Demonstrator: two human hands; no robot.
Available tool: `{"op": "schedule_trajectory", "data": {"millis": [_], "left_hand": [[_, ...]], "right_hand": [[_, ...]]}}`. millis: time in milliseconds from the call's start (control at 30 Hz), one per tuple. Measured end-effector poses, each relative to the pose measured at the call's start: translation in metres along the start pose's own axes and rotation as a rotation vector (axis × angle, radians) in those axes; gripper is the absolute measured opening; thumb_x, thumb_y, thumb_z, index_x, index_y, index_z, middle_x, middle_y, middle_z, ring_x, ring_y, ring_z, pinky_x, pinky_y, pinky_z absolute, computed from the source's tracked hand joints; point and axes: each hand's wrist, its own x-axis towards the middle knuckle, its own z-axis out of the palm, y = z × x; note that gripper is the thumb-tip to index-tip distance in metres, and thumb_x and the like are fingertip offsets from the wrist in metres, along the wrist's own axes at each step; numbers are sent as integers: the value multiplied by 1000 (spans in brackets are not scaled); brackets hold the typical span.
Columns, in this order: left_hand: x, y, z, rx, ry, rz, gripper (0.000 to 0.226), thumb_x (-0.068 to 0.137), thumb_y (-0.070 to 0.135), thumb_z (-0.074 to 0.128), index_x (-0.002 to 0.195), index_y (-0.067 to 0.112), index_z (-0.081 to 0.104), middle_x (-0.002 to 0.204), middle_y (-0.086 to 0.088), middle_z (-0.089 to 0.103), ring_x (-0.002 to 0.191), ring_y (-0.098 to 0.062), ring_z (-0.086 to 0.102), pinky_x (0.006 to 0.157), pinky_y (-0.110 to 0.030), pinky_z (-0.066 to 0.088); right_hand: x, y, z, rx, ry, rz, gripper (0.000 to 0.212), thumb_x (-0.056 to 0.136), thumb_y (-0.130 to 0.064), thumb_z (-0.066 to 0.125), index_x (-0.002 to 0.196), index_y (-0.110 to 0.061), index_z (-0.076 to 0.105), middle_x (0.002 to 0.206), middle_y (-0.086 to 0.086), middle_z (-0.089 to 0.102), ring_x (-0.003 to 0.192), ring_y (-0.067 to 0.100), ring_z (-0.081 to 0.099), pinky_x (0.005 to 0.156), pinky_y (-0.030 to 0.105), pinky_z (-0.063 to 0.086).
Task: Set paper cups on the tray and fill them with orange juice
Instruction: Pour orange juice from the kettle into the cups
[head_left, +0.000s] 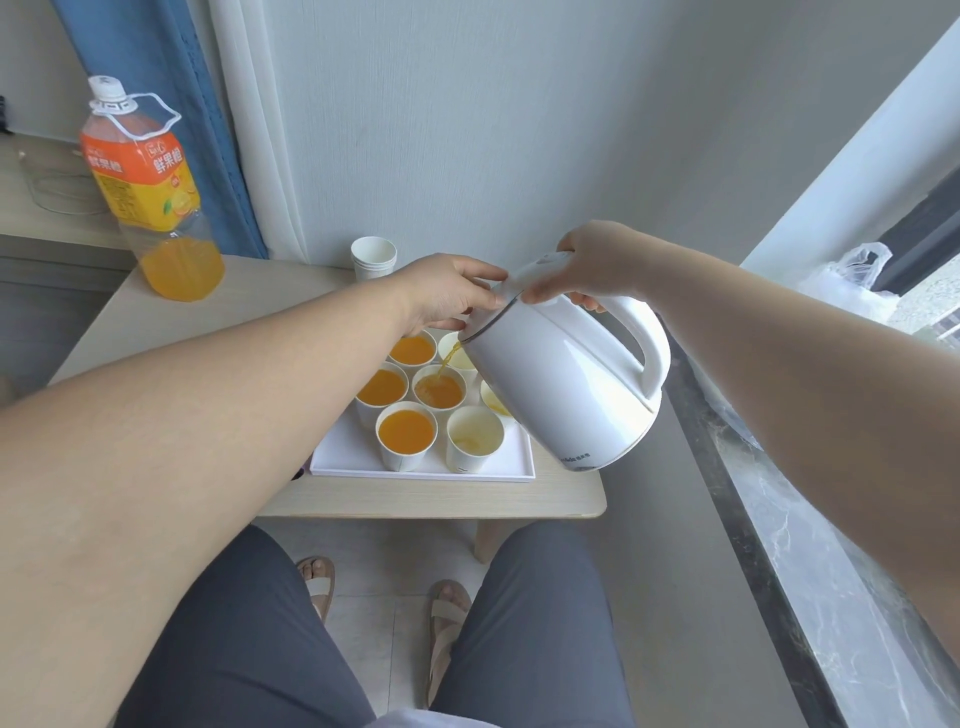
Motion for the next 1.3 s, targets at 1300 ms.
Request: {"op": "schedule_trajectory", "data": {"millis": [1300], "left_hand": [[55, 14, 1, 132, 70, 48, 44, 90, 12, 64, 133, 20, 56, 130, -4, 58, 111, -17, 54, 76, -21, 48]], "right_hand": [[55, 19, -9, 91, 8, 51, 36, 77, -38, 72, 66, -15, 46, 52, -2, 51, 49, 14, 46, 47, 23, 30]]}}
